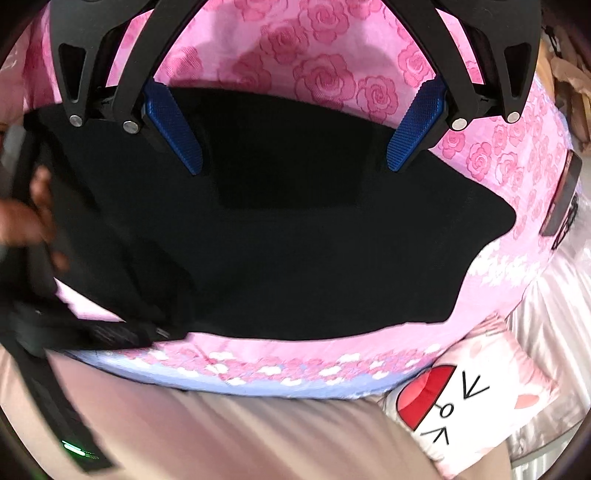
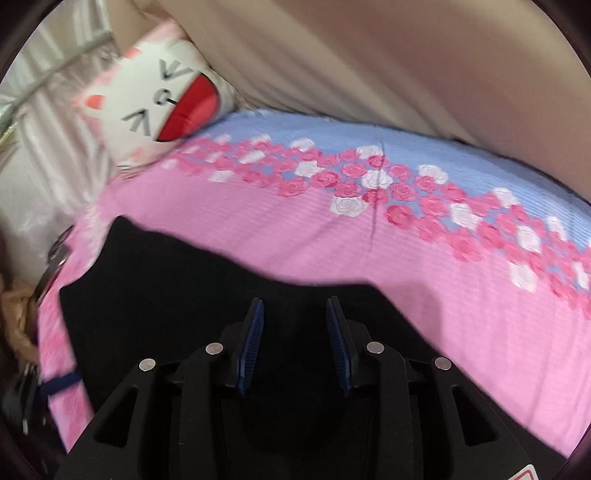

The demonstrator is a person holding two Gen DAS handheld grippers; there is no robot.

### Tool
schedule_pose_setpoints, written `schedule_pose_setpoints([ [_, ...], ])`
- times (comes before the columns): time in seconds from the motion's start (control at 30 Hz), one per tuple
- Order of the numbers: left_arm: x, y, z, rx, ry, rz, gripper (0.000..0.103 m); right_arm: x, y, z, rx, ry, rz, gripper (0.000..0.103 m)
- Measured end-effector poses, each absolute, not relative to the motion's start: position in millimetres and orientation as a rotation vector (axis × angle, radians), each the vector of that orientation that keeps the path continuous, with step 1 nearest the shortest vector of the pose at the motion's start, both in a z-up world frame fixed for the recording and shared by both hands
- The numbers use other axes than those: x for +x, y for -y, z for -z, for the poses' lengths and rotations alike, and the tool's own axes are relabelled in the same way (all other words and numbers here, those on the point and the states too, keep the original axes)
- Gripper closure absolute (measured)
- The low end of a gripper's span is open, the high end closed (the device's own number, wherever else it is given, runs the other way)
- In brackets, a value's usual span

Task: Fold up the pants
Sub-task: 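Release the pants with the right gripper and lift it away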

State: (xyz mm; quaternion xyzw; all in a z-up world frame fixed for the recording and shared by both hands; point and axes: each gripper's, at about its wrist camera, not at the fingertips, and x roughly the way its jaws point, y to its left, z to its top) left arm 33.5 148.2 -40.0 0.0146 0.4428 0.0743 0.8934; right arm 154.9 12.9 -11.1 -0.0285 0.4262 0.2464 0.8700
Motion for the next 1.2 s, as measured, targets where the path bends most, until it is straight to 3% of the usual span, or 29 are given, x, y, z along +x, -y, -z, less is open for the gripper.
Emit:
schedule_pose_setpoints([
  [0.17, 32, -136, 38, 0.036, -0.917, -0.121, 0.005, 88, 75, 25, -0.053, -0.908, -0.432, 0.067],
  [0.23, 35, -125, 38, 0.034, -0.922, -0.097, 0.005, 65, 132, 41, -0.060, -0.920, -0.324, 0.077],
  [0.27, 36, -117, 38, 0.038, -0.925, -0.083, 0.005, 54, 159, 40, 0.007, -0.899, -0.340, 0.077],
  [0.3, 36, -111, 38, 0.043, -0.927, -0.072, 0.005, 42, 186, 36, 0.071, -0.892, -0.320, 0.075],
  [0.33, 36, -101, 38, 0.052, -0.927, -0.053, 0.005, 26, 219, 31, 0.083, -0.882, -0.212, 0.067],
  [0.47, 32, -60, 36, 0.092, -0.924, 0.019, 0.005, -35, 331, 16, 0.101, -0.816, 0.111, 0.061],
  [0.7, 33, 17, 41, 0.175, -0.937, 0.102, 0.005, -113, 485, 20, 0.312, -0.767, 0.358, 0.059],
  [0.77, 33, 39, 42, 0.191, -0.939, 0.126, 0.005, -108, 505, 33, 0.285, -0.820, 0.362, 0.077],
  [0.83, 32, 53, 42, 0.202, -0.943, 0.140, 0.005, -108, 528, 30, 0.347, -0.807, 0.330, 0.084],
  [0.97, 33, 65, 42, 0.248, -0.940, 0.132, 0.005, -122, 535, 8, 0.290, -0.736, 0.442, 0.055],
  [1.2, 34, 81, 48, 0.285, -0.959, 0.129, 0.005, -141, 537, 15, 0.383, -0.722, 0.337, 0.055],
])
